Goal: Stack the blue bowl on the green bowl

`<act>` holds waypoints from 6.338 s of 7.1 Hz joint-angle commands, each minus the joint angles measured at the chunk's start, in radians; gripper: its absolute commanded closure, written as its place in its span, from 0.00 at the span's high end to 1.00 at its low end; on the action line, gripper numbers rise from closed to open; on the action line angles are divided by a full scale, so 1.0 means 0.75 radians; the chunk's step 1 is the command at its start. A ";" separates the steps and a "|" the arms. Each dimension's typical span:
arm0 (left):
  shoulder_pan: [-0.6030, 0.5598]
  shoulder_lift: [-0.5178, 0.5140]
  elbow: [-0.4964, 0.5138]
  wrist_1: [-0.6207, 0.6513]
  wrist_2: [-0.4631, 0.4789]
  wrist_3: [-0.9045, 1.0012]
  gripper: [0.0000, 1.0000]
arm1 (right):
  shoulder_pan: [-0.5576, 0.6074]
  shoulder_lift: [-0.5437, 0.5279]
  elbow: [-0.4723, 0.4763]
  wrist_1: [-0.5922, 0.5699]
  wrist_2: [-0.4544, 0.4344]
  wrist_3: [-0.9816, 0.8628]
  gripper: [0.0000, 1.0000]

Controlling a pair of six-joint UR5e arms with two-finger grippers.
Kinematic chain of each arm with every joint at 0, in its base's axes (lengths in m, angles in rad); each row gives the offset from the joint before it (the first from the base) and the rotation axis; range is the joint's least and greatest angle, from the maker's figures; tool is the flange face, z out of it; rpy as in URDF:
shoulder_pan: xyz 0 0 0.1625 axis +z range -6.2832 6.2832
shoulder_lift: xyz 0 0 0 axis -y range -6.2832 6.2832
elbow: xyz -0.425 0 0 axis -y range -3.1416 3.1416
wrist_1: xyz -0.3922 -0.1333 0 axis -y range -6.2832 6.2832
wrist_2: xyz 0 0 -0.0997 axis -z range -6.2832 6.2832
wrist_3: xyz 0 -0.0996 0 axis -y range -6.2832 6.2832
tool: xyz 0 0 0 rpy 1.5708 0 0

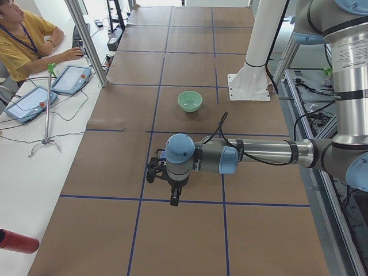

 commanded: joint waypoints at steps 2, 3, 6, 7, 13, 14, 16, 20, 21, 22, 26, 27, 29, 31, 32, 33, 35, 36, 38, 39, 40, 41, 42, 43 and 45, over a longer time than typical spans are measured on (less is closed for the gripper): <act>0.091 -0.088 -0.005 -0.135 0.009 -0.002 1.00 | 0.000 0.000 0.000 0.000 0.000 0.000 1.00; 0.252 -0.088 0.008 -0.215 0.011 -0.191 1.00 | 0.000 0.000 0.000 -0.002 0.002 0.000 1.00; 0.494 -0.051 0.113 -0.597 0.201 -0.712 1.00 | 0.000 0.000 0.000 0.000 0.000 0.000 1.00; 0.550 -0.051 0.175 -0.750 0.203 -0.852 1.00 | 0.000 0.000 0.000 0.000 0.002 0.000 1.00; 0.685 -0.047 0.253 -0.914 0.236 -1.031 0.00 | 0.000 0.000 0.000 0.000 0.000 0.000 1.00; 0.691 -0.047 0.249 -0.914 0.234 -1.044 0.00 | 0.000 0.000 0.000 0.000 0.000 0.000 1.00; 0.675 -0.023 0.209 -0.912 0.224 -1.031 0.00 | 0.000 0.000 0.000 0.000 0.002 0.000 1.00; 0.677 -0.049 -0.406 -0.246 0.223 -1.185 0.00 | 0.000 0.000 0.000 0.000 0.000 0.000 1.00; 0.734 -0.116 -0.450 -0.235 0.232 -1.414 0.00 | 0.000 0.000 0.000 0.000 0.002 0.000 1.00; 0.886 -0.183 -0.469 -0.235 0.236 -1.616 0.00 | 0.000 0.000 0.000 0.000 0.000 0.000 1.00; 1.266 -0.443 -0.436 -0.166 0.452 -2.058 0.00 | 0.000 0.000 0.000 0.000 0.000 0.000 1.00; 1.270 -0.543 -0.406 -0.060 0.471 -2.074 0.00 | 0.000 0.000 0.000 0.000 0.000 0.000 1.00; 1.335 -0.615 -0.324 -0.052 0.534 -2.150 0.00 | 0.000 0.000 0.000 0.000 0.000 0.000 1.00; 1.346 -0.622 -0.307 -0.055 0.551 -2.150 0.00 | 0.000 0.000 0.000 0.000 0.000 0.000 1.00; 1.348 -0.610 -0.309 -0.057 0.551 -2.142 0.00 | 0.000 0.000 0.000 0.000 0.000 0.000 1.00; 1.352 -0.589 -0.309 -0.059 0.551 -2.140 0.00 | 0.000 0.000 0.000 0.000 0.000 0.000 1.00; 1.374 -0.561 -0.309 -0.065 0.549 -2.124 0.00 | 0.000 0.000 0.000 0.000 0.000 0.000 1.00; 1.385 -0.562 -0.309 -0.075 0.547 -2.124 0.00 | 0.000 0.000 0.000 0.000 0.000 0.000 1.00; 1.385 -0.569 -0.303 -0.116 0.539 -2.126 0.00 | 0.000 0.000 0.000 0.000 0.000 0.000 1.00; 1.387 -0.571 -0.299 -0.116 0.539 -2.126 0.00 | 0.000 0.000 0.000 0.000 0.002 0.000 1.00; 1.385 -0.571 -0.291 -0.116 0.539 -2.124 0.00 | 0.000 0.000 0.000 0.000 0.002 0.000 1.00; 1.385 -0.573 -0.262 -0.116 0.539 -2.124 0.18 | 0.000 0.000 0.000 0.000 0.002 0.000 1.00; 1.387 -0.579 -0.254 -0.118 0.539 -2.124 0.57 | 0.000 0.000 0.000 0.000 0.000 0.000 1.00; 1.385 -0.581 -0.264 -0.118 0.543 -2.132 1.00 | 0.000 0.000 0.000 0.000 0.000 0.000 1.00; 1.356 -0.561 -0.347 -0.118 0.528 -2.109 1.00 | 0.000 0.000 0.000 0.000 0.002 0.000 1.00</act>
